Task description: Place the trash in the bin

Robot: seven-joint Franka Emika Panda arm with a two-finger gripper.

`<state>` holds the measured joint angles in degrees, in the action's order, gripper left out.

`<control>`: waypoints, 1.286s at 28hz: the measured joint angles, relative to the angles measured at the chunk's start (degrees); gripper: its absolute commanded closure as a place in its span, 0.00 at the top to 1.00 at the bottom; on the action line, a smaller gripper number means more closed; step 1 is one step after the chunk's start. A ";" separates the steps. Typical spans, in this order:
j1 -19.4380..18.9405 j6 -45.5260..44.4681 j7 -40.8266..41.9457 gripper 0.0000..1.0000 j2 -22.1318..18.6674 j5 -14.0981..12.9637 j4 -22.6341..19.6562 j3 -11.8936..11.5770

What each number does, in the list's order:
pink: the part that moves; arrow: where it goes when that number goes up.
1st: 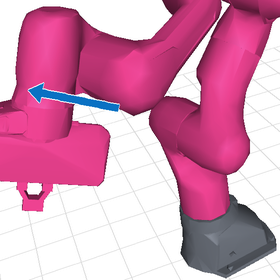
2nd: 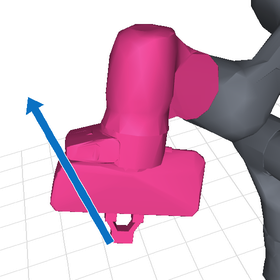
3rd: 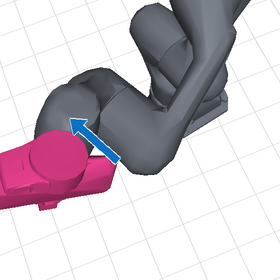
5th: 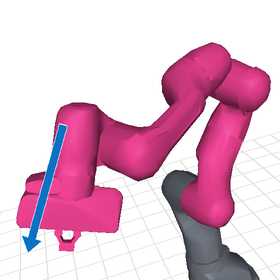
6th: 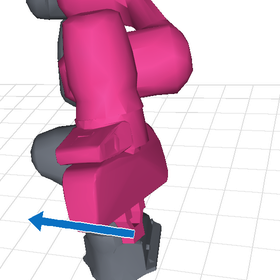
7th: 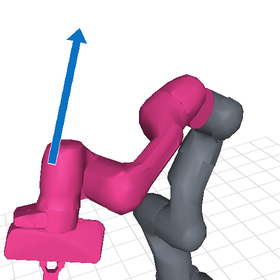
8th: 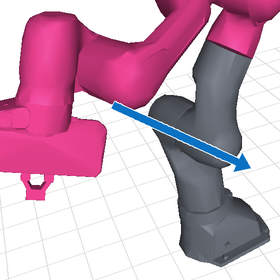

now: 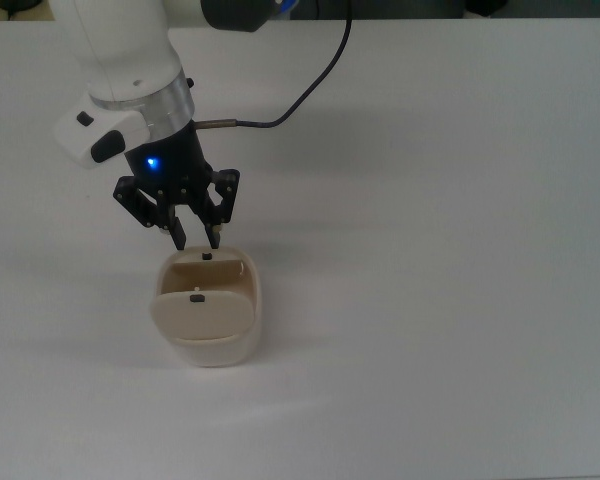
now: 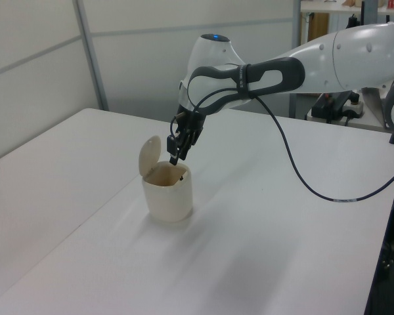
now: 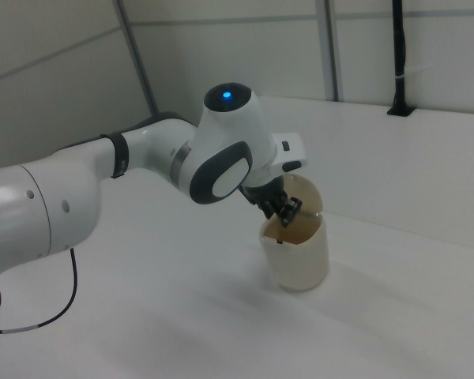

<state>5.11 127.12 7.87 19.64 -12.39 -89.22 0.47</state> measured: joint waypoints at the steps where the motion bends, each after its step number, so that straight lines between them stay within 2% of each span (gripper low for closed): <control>1: -0.03 0.00 -0.01 1.00 -0.13 0.00 0.04 0.00; 7: 0.09 -1.91 -0.01 1.00 -1.76 0.00 0.13 -0.41; 15: 0.73 -13.77 -0.01 1.00 -7.17 0.94 0.50 -1.36; 21: 0.82 -22.61 -0.01 1.00 -12.26 3.69 0.56 -3.09; 26: 0.83 -28.02 -0.01 1.00 -15.56 7.02 0.57 -3.92; 31: 0.81 -31.95 -0.01 1.00 -17.13 11.45 0.56 -3.89; 36: 0.75 -34.33 -0.01 1.00 -17.37 12.83 0.56 -3.81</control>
<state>5.86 92.78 7.85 2.27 0.45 -88.66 -3.34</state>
